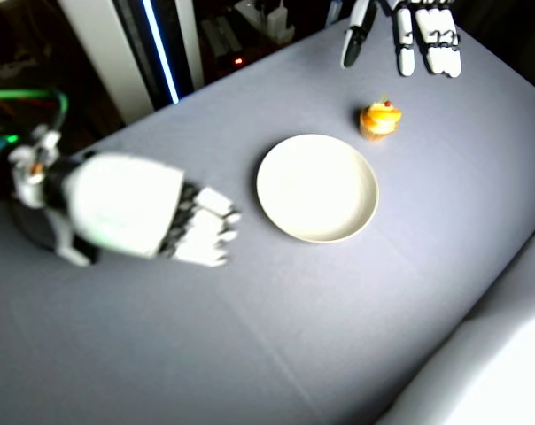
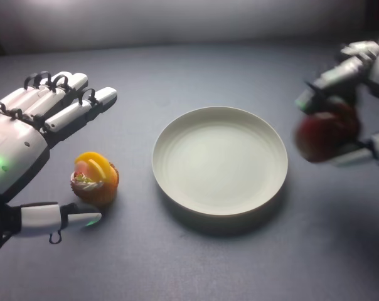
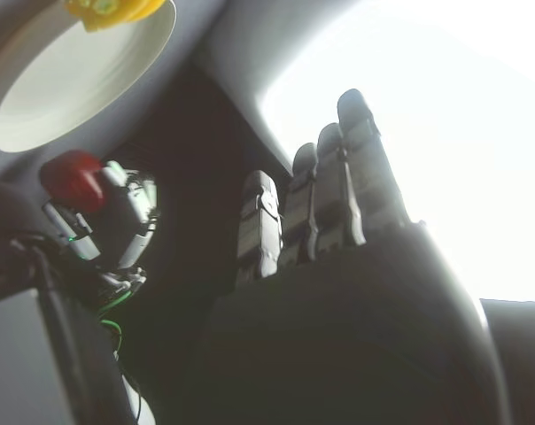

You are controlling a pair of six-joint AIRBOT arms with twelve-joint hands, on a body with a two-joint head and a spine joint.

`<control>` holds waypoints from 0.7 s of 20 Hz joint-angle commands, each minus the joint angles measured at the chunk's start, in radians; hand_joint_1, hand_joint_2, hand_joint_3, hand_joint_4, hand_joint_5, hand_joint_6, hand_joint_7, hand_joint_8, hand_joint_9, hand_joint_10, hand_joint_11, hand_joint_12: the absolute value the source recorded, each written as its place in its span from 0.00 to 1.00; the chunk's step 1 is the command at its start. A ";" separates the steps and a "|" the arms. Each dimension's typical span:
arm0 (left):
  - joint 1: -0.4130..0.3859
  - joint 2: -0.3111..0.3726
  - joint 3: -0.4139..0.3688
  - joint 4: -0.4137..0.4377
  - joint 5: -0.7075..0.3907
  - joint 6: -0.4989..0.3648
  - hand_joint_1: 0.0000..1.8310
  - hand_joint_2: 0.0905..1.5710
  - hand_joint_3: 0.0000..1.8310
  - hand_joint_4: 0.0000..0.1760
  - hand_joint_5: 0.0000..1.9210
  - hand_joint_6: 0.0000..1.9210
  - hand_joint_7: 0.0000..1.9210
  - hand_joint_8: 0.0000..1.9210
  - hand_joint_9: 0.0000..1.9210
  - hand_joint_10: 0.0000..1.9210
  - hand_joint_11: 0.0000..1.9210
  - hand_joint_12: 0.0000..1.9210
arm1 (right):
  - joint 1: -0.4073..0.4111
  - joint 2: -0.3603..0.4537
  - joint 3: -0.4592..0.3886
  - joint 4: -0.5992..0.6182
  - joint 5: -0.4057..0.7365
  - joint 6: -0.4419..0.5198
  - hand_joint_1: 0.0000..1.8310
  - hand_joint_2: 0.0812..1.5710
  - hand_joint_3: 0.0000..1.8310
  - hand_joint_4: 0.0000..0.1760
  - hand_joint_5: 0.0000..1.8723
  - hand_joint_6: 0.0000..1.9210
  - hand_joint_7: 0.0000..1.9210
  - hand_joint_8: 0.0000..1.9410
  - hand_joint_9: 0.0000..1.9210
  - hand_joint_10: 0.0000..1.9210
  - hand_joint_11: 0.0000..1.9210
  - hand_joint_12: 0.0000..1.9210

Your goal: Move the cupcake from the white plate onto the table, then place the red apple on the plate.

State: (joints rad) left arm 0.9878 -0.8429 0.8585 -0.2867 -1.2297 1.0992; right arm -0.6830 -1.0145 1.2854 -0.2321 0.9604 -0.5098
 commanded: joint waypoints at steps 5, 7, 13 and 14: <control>-0.004 0.012 0.009 0.029 -0.141 -0.050 0.44 0.52 0.00 1.00 0.05 0.00 0.02 0.00 0.01 0.00 0.06 0.04 | 0.154 -0.160 0.098 -0.069 0.015 0.028 0.69 0.63 0.00 0.00 0.61 0.39 0.69 0.16 0.64 0.34 0.54 0.68; -0.010 0.009 0.010 0.038 -0.141 -0.050 0.42 0.52 0.00 0.95 0.05 0.00 0.02 0.00 0.02 0.01 0.08 0.05 | 0.170 -0.224 0.155 -0.119 -0.051 0.095 0.75 0.64 0.00 0.00 0.60 0.36 0.70 0.09 0.57 0.51 0.45 0.61; -0.024 0.008 0.017 0.053 -0.131 -0.049 0.45 0.52 0.00 1.00 0.03 0.00 0.01 0.00 0.00 0.00 0.04 0.04 | 0.170 -0.322 0.243 -0.157 -0.170 0.138 0.56 0.52 0.00 0.84 0.14 0.00 0.15 0.00 0.16 0.00 0.02 0.45; -0.024 0.007 0.017 0.053 -0.131 -0.049 0.45 0.52 0.00 1.00 0.04 0.00 0.01 0.00 0.01 0.00 0.05 0.05 | 0.170 -0.322 0.242 -0.159 -0.174 0.142 0.49 0.52 0.00 0.99 0.01 0.00 0.01 0.00 0.01 0.00 0.00 0.05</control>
State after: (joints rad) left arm 0.9733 -0.8391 0.8722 -0.2432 -1.2423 1.0500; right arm -0.5228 -1.3392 1.5257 -0.4168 0.6846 -0.3759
